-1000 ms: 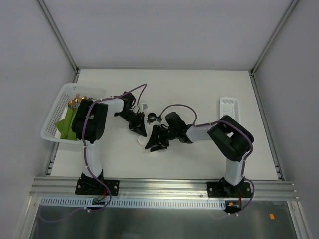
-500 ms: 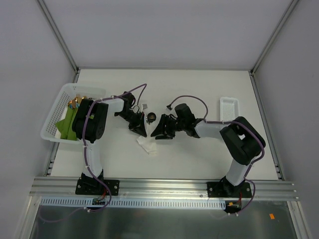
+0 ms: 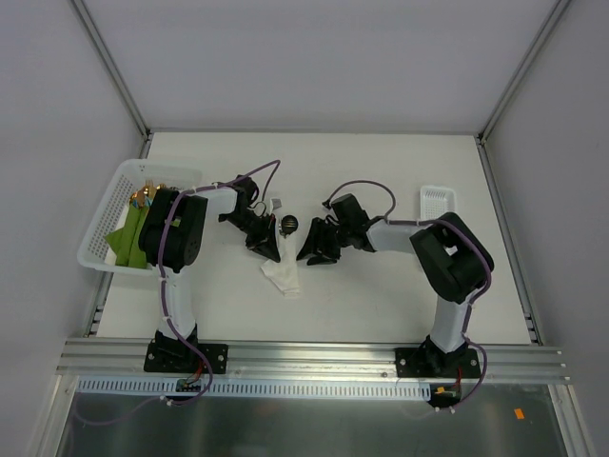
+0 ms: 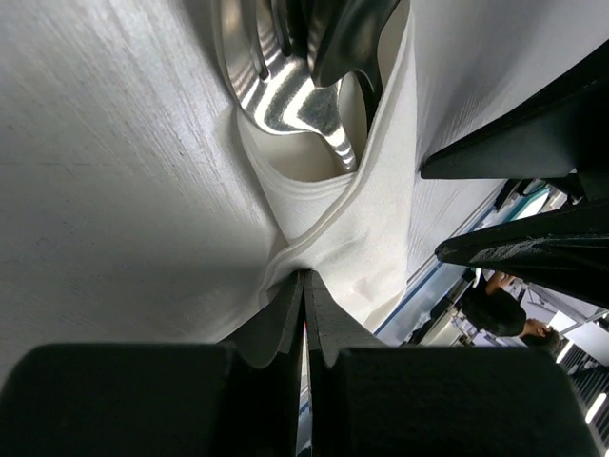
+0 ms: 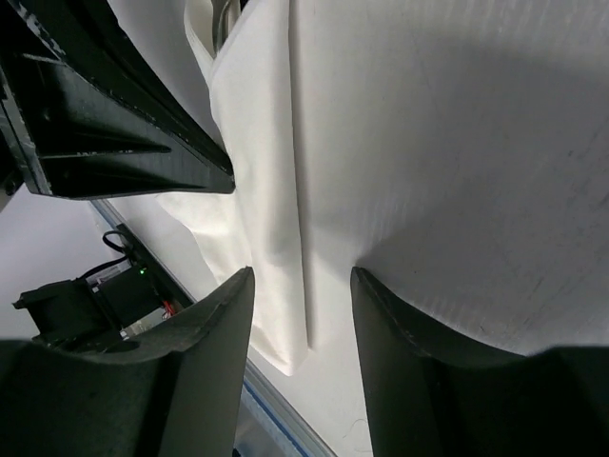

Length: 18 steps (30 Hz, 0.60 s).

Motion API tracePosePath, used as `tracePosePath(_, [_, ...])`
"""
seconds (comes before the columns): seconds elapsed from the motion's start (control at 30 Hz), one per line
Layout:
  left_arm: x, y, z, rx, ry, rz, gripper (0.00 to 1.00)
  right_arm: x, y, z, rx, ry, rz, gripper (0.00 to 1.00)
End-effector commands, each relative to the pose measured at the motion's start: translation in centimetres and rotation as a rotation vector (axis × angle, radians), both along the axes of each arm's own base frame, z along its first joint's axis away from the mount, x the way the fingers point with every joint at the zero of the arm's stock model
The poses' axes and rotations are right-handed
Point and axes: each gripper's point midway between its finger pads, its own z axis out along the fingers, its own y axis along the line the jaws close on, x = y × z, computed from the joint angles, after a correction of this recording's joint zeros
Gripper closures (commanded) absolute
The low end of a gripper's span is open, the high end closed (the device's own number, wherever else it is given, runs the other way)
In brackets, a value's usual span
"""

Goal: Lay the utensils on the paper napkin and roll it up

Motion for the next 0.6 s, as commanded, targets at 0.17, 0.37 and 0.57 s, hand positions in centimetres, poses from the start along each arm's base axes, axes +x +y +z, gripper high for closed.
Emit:
tracePosePath(0.17, [-0.5, 1.9, -3.8, 0.138, -0.005, -0.051, 1.0, 2.0, 0.2, -1.3, -0.073, -0.028, -0.003, 0.49])
tracePosePath(0.37, [-0.5, 1.8, -3.8, 0.135, 0.001, -0.052, 1.0, 3.0, 1.2, -1.7, -0.075, -0.018, 0.001, 0.48])
tracePosePath(0.57, [-0.4, 1.8, -4.0, 0.138, 0.008, -0.053, 1.0, 3.4, 1.1, -3.1, -0.124, 0.01, 0.006, 0.48])
